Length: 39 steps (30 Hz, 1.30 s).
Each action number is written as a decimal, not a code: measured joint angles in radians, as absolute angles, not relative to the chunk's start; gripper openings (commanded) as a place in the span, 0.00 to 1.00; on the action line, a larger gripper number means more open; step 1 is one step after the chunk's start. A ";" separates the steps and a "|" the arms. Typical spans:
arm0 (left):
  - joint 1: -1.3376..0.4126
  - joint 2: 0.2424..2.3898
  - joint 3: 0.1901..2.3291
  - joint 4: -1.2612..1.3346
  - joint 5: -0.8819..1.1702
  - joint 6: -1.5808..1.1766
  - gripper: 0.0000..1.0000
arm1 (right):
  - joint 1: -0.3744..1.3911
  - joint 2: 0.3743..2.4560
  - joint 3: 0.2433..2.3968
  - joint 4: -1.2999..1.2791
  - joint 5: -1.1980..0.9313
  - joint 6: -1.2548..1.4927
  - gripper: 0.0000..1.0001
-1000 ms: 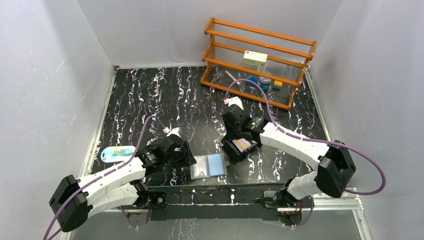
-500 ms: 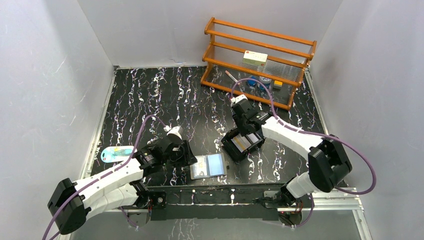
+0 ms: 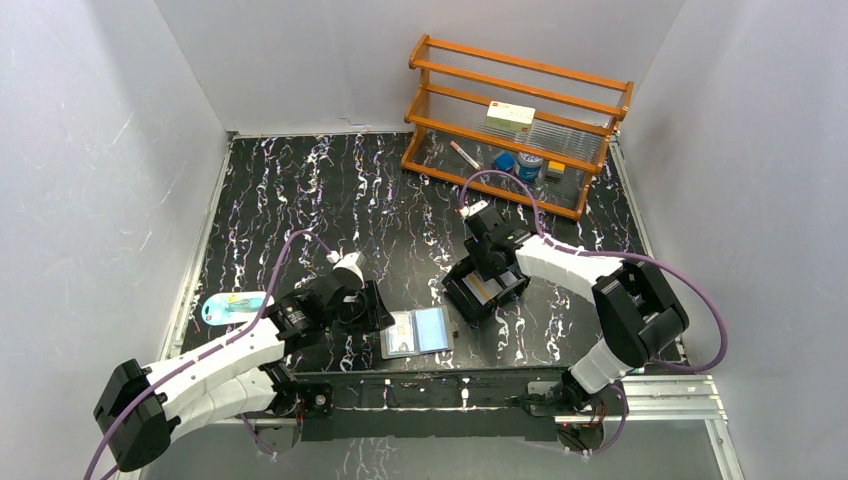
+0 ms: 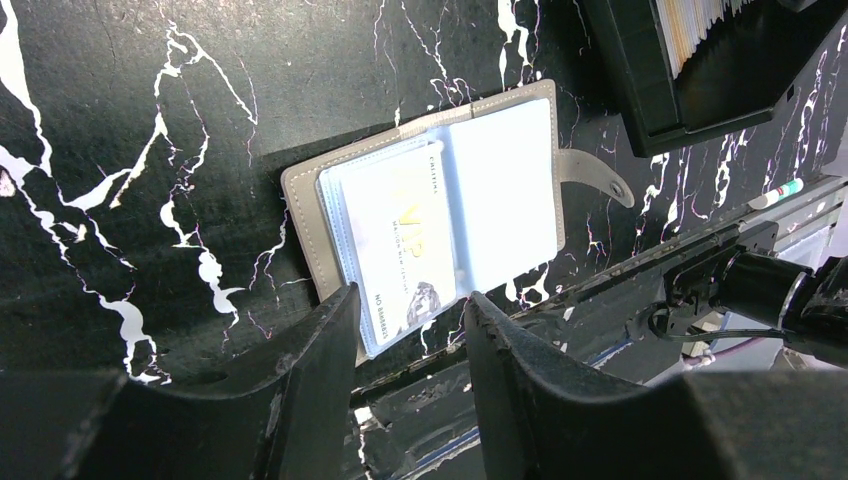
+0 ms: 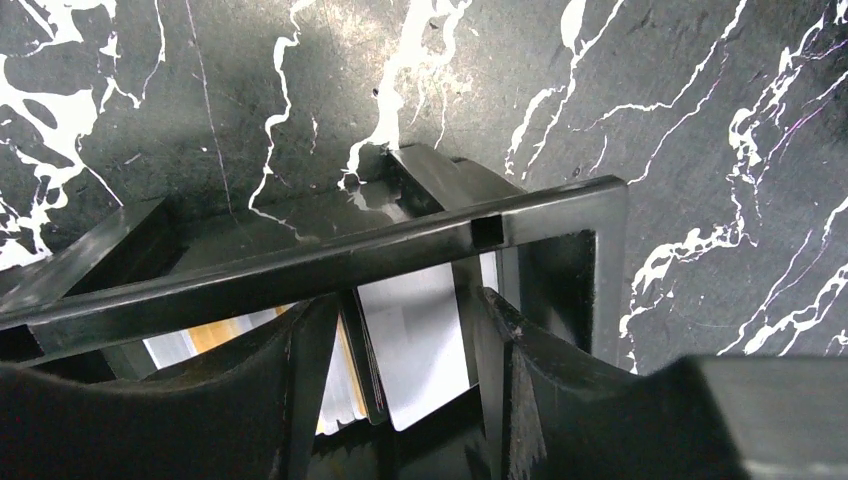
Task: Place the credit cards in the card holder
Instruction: Pick up the credit card from the storage box.
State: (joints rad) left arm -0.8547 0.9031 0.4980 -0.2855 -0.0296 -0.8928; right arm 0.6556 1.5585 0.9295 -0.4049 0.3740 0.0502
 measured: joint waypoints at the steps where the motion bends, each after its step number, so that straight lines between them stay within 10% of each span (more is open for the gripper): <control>1: -0.855 0.902 0.498 -0.286 -0.030 -0.893 0.42 | 0.653 1.560 0.926 -0.392 0.371 0.047 0.60; 39: -0.855 0.909 0.498 -0.284 -0.026 -0.898 0.42 | 0.624 1.496 0.910 -0.387 0.197 0.053 0.24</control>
State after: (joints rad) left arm -0.8547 0.9089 0.4980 -0.2844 -0.0257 -0.8978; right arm 0.6239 1.4956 0.9096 -0.3874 0.1974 0.0528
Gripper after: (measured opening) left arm 0.419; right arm 0.267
